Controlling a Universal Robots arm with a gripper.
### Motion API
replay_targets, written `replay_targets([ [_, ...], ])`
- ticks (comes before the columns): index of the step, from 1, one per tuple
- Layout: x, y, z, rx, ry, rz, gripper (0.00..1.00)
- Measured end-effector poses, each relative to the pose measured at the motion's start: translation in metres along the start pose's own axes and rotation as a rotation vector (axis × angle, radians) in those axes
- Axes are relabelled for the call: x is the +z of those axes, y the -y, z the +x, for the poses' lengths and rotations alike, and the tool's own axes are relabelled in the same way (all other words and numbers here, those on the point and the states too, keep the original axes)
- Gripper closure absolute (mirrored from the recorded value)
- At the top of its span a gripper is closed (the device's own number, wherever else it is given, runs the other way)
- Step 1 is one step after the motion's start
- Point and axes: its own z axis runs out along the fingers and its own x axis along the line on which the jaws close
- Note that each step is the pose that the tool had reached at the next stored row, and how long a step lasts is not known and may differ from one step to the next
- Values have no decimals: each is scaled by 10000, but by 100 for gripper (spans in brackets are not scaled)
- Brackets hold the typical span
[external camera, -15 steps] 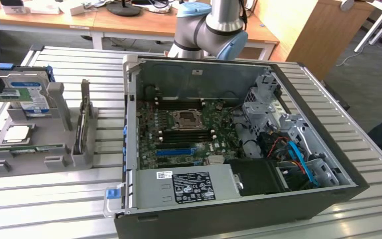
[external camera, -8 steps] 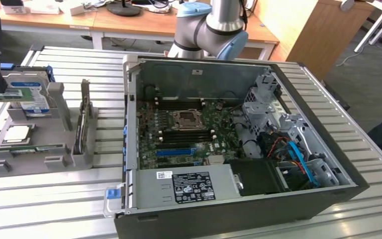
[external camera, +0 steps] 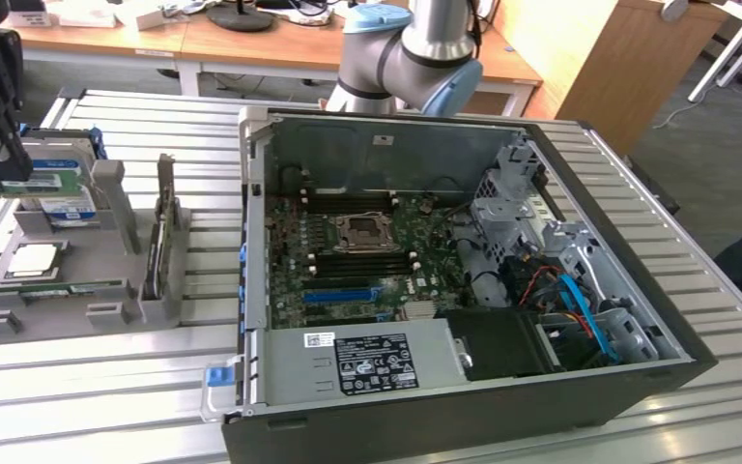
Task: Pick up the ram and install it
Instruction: 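Pick up the ram and move it above insertion slot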
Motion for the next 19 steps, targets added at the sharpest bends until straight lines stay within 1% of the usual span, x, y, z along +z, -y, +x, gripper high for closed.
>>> replay_targets([
  [12,-10,210,16,-30,-2,-1,88],
  [19,-16,354,29,-45,-1,-1,88],
])
